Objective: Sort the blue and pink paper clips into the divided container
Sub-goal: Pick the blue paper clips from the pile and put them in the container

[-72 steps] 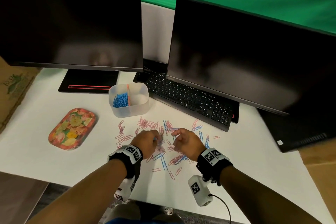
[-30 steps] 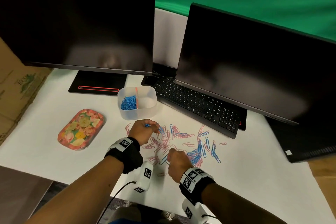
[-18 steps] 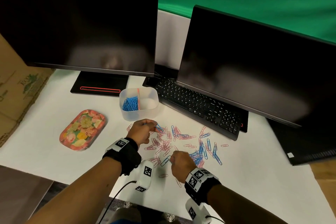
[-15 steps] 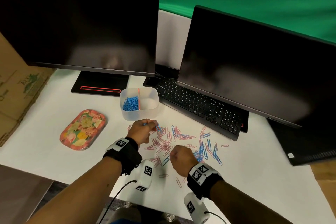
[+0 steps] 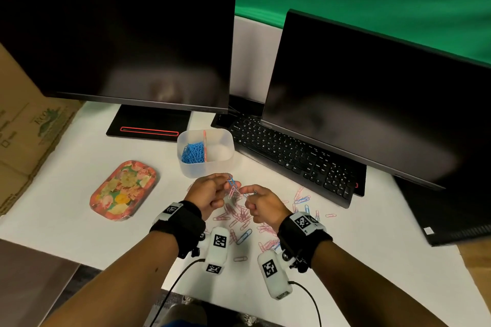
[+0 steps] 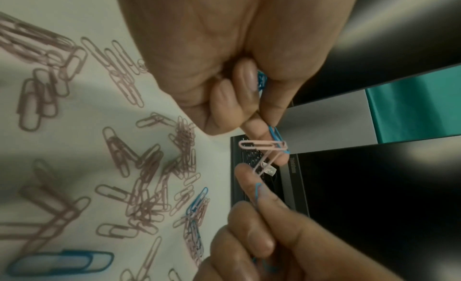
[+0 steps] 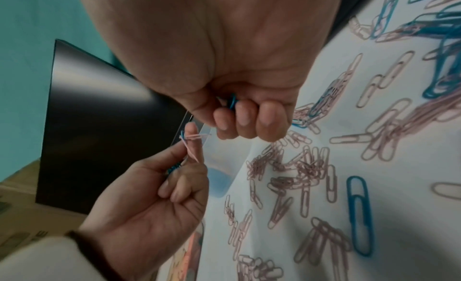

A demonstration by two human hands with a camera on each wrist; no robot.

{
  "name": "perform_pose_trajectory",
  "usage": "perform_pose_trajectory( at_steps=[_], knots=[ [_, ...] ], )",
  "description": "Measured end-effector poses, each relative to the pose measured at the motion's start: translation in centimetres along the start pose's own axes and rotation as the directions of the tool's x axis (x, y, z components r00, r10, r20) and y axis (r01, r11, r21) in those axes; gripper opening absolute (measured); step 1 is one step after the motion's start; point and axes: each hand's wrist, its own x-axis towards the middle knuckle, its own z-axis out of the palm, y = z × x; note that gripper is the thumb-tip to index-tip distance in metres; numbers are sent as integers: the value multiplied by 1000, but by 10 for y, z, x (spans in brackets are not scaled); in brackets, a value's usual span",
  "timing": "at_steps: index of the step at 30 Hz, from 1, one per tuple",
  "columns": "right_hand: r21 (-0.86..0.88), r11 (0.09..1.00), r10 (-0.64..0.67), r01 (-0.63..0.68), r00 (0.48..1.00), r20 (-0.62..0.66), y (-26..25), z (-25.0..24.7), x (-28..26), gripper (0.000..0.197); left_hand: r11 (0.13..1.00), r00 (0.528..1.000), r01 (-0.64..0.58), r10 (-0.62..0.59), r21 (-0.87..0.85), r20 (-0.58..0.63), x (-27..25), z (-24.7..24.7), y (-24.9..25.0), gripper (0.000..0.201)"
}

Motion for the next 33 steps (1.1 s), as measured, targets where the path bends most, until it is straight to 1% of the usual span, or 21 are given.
perform_pose_trajectory(
  at_steps=[2,4,6,8,10,12,14,17,20,23,25,26,27,29,31,33],
  knots=[
    [-106,989,-106,104,994,-15,1,2,0,16,1000,1000,8,-8,-14,4,-1,1,0,11],
    [-247,945,-225,213,974,-22,2,3,-2,9,1000,1000,15,-15,-22,-10,0,2,-1,12],
    [-315,913,-283,260,959,-30,2,3,-4,3,999,999,26,-27,-31,-28,1,3,-1,11],
    [-414,863,-348,289,935,-74,3,3,-4,4,998,999,39,-40,-41,-32,2,4,-2,11],
    [-523,799,-420,298,898,-130,4,2,-2,10,997,998,52,-53,-59,-23,2,6,-1,11],
    [-545,786,-446,290,878,-176,6,0,0,13,995,998,54,-55,-81,-15,0,9,1,10],
    [-536,796,-441,281,876,-196,11,-1,1,14,994,999,41,-43,-105,-19,-1,10,3,11],
    [-577,784,-400,230,898,-186,18,-2,1,14,993,999,18,-24,-115,-44,0,8,5,13],
    [-631,765,-317,130,929,-192,23,-6,1,20,994,997,7,-16,-108,-76,1,5,8,12],
    [-679,734,-200,14,960,-196,27,-11,3,17,990,995,10,-23,-140,-92,2,3,10,11],
    [-691,722,-152,-34,967,-206,27,-15,1,29,986,995,17,-33,-165,-96,3,2,9,10],
    [-686,727,-153,-33,966,-209,25,-15,1,35,984,994,18,-36,-176,-100,3,1,9,10],
    [-671,741,-166,-18,964,-209,20,-14,0,35,982,993,21,-42,-188,-109,4,-1,9,11],
    [-603,798,-165,0,962,-219,6,-10,4,23,975,991,35,-63,-220,-118,4,-3,11,12],
    [-416,909,-83,-3,978,-189,-15,-3,10,9,963,993,49,-74,-265,-89,3,-3,16,11],
    [-232,973,-15,-12,993,-117,-41,5,15,10,954,997,43,-62,-297,-54,2,-2,22,18]
  ],
)
